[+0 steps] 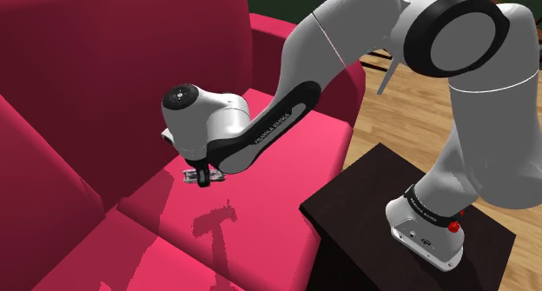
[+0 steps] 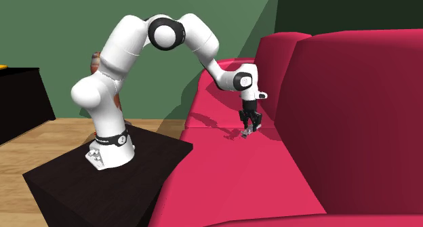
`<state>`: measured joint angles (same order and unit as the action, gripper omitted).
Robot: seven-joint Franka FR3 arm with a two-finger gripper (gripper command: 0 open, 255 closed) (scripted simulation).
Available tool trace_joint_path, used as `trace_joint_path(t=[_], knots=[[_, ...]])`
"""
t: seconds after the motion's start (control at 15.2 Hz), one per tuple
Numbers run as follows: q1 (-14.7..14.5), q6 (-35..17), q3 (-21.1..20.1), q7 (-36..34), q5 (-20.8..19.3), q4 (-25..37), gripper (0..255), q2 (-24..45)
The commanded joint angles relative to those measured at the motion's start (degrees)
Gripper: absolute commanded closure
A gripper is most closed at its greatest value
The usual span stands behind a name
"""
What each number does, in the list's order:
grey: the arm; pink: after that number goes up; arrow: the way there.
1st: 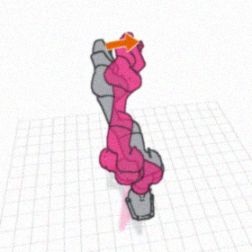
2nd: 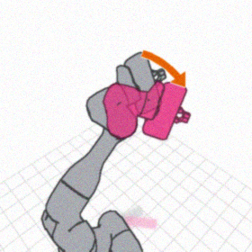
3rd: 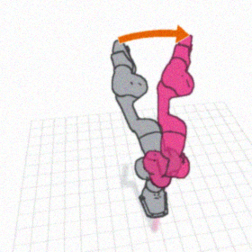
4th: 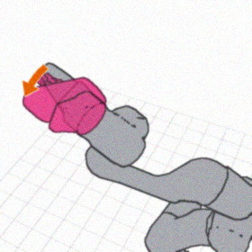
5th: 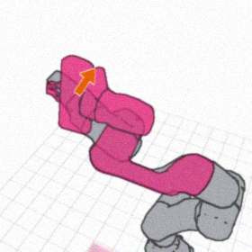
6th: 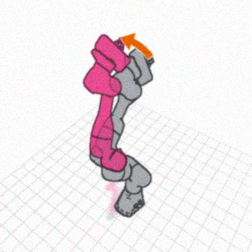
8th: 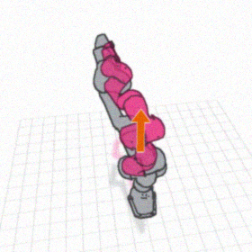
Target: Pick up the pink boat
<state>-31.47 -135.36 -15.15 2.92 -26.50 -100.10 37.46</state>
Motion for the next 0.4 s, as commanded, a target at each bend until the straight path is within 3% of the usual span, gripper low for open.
trace_joint_path(t=[0.0,0.33], knots=[[0.21,1.13,-0.43,0.45,0.55,-0.06,255,-1.21],[0.56,2.64,-0.97,1.13,1.31,-0.12,255,-2.85]])
